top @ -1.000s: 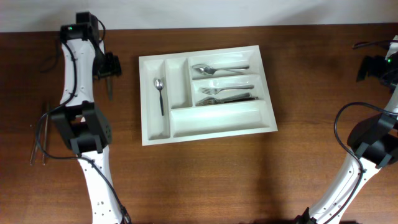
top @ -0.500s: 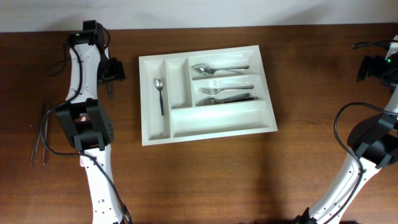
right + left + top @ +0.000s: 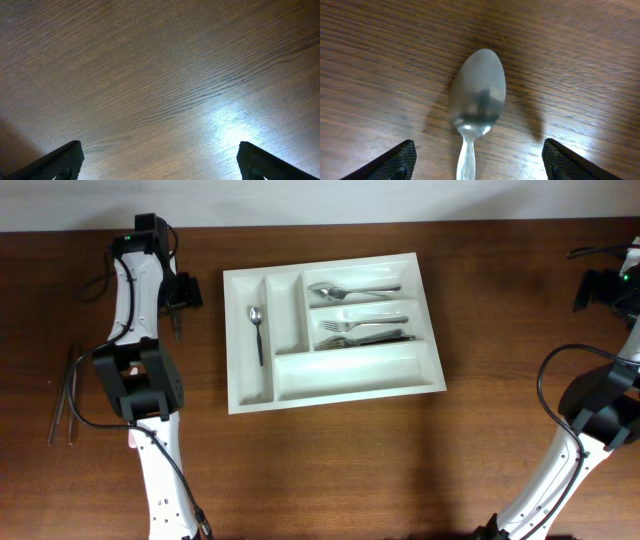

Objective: Pack container
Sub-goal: 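Lower the left gripper and grasp the second spoon's handle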

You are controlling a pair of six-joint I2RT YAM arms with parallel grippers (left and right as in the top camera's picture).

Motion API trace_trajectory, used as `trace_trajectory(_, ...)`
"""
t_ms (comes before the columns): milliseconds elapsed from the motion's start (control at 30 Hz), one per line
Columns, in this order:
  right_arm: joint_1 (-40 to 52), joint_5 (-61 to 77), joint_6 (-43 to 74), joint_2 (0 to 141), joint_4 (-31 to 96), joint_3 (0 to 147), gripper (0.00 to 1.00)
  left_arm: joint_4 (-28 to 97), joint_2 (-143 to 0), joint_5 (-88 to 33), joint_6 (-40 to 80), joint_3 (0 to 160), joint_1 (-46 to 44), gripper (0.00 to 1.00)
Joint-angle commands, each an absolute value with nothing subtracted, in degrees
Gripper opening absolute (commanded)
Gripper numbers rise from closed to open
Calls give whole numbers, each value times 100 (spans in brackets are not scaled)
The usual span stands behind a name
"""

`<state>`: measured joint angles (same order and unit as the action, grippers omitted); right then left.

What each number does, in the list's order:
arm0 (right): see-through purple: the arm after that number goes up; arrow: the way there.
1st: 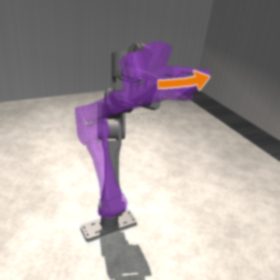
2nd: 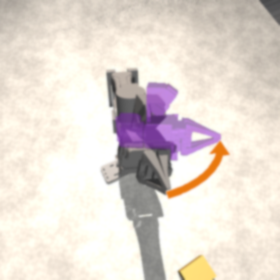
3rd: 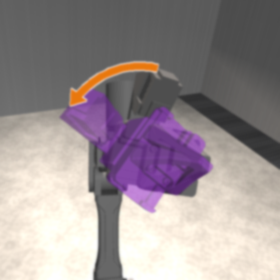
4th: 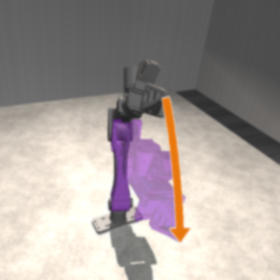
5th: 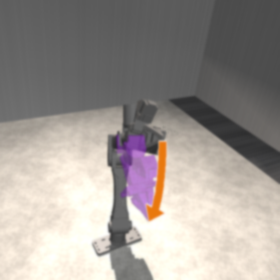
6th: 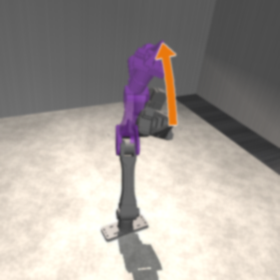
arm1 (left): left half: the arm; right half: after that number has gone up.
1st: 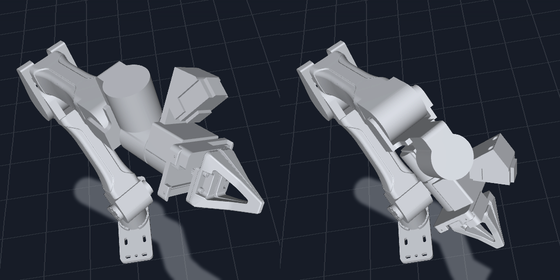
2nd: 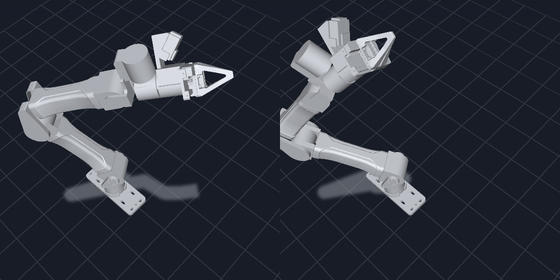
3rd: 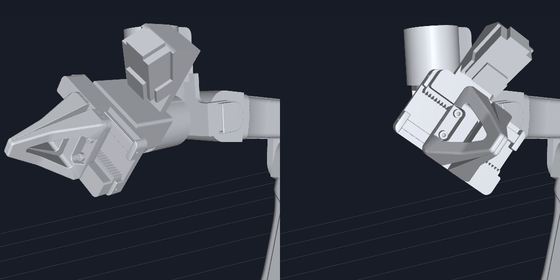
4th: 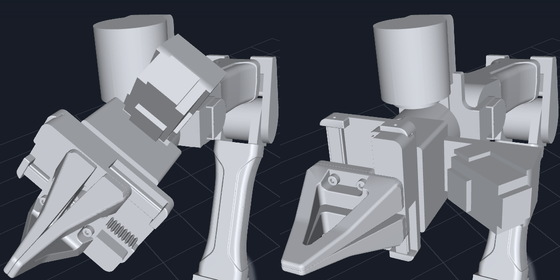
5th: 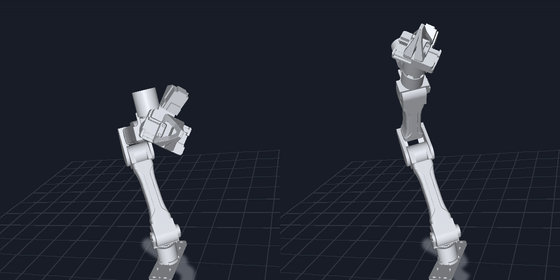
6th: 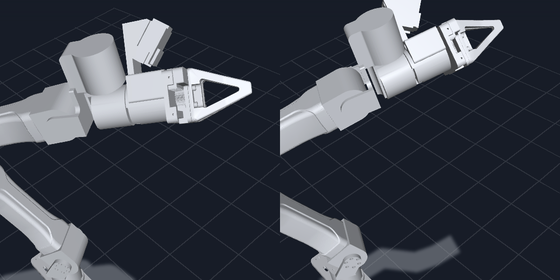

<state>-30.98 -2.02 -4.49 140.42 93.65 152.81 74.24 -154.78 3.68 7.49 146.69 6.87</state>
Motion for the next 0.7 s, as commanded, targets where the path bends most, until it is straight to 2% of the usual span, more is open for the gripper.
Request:
trace_trajectory(0,-3074,-172,-399,14020,9362,15262,99,7411,-15655,388,672,14720,729,83)
trace_trajectory(667,-3072,-172,-399,14020,9362,15262,99,7264,-15666,-187,676,14720,808,83)
